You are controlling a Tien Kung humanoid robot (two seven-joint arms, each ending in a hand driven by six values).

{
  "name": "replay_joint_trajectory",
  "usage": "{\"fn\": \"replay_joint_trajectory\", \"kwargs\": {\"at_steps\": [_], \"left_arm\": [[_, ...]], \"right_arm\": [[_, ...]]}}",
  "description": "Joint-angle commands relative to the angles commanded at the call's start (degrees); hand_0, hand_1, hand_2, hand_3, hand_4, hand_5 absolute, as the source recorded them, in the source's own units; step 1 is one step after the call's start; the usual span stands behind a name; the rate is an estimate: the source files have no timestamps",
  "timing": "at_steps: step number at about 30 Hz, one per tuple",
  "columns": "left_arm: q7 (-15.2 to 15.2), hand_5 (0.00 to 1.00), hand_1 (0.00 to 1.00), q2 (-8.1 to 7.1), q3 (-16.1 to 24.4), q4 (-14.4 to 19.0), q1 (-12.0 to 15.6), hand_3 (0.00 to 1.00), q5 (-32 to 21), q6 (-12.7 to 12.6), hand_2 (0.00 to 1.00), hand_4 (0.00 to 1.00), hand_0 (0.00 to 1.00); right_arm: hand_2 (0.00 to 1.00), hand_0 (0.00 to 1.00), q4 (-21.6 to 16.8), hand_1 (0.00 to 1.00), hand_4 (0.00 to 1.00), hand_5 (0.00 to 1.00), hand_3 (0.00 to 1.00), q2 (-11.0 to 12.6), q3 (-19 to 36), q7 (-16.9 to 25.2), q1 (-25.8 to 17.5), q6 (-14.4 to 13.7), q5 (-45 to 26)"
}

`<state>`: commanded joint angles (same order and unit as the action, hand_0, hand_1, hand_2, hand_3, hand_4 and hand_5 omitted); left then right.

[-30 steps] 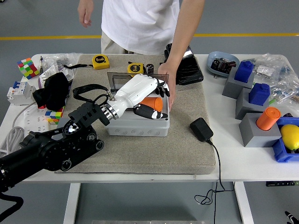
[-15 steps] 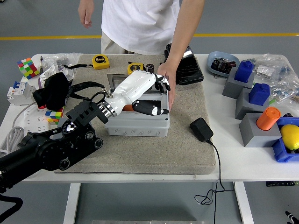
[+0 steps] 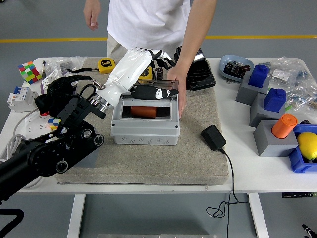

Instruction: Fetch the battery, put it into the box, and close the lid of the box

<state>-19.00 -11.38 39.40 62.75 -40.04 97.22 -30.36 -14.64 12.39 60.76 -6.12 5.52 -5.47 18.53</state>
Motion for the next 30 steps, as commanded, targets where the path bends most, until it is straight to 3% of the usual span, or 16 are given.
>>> {"fn": "replay_joint_trajectory", "kwargs": {"at_steps": [6, 7, 10, 11, 12, 18, 19, 30], "left_arm": [[5.66, 0.910, 0.807, -0.46, -0.01, -1.91, 0.26, 0.790, -0.12, 5.04, 0.768, 0.998, 0.778], [6.59, 0.996, 0.830, -0.53, -0.18, -2.16, 0.42, 0.813, -0.05, 5.88, 0.799, 0.998, 0.808], [7.99, 0.996, 0.830, -0.75, -0.55, -2.25, 0.92, 0.813, 0.16, 7.29, 0.799, 0.998, 0.808], [8.28, 0.996, 0.830, -0.90, -0.67, -2.02, 1.16, 0.813, 0.08, 7.58, 0.799, 0.998, 0.808], [8.48, 0.998, 0.765, -1.11, -0.77, -1.67, 1.44, 0.765, 0.12, 7.76, 0.747, 0.998, 0.706], [9.31, 0.998, 0.765, -2.98, -1.67, 1.45, 3.15, 0.765, -0.89, 8.11, 0.747, 0.998, 0.706], [9.54, 0.992, 0.724, -3.46, -1.95, 2.14, 3.60, 0.744, -0.98, 8.20, 0.721, 0.998, 0.642], [10.86, 0.984, 0.701, -7.81, -2.40, 8.33, 8.67, 0.733, -1.13, 8.75, 0.705, 0.998, 0.611]], "right_arm": [[0.660, 0.645, -0.01, 0.660, 0.979, 0.405, 0.541, 0.06, -0.04, -0.09, -0.06, 0.01, 0.02], [0.660, 0.646, -0.03, 0.660, 0.980, 0.405, 0.541, 0.06, -0.02, -0.09, -0.07, 0.00, 0.01], [0.660, 0.646, -0.05, 0.660, 0.980, 0.405, 0.541, 0.06, 0.03, -0.08, -0.08, -0.03, 0.04], [0.660, 0.646, -0.06, 0.660, 0.980, 0.405, 0.541, 0.07, 0.05, -0.08, -0.10, -0.03, 0.05], [0.660, 0.647, -0.07, 0.660, 0.981, 0.406, 0.541, 0.08, 0.07, -0.08, -0.12, -0.02, 0.08], [0.660, 0.647, -0.06, 0.660, 0.981, 0.406, 0.541, 0.18, 0.15, -0.08, -0.15, 0.03, 0.12], [0.660, 0.646, -0.06, 0.660, 0.981, 0.407, 0.541, 0.17, 0.25, -0.06, -0.16, 0.01, 0.16], [0.660, 0.646, -0.10, 0.660, 0.981, 0.407, 0.541, 0.27, 0.73, 0.01, -0.25, 0.14, 0.40]]}}
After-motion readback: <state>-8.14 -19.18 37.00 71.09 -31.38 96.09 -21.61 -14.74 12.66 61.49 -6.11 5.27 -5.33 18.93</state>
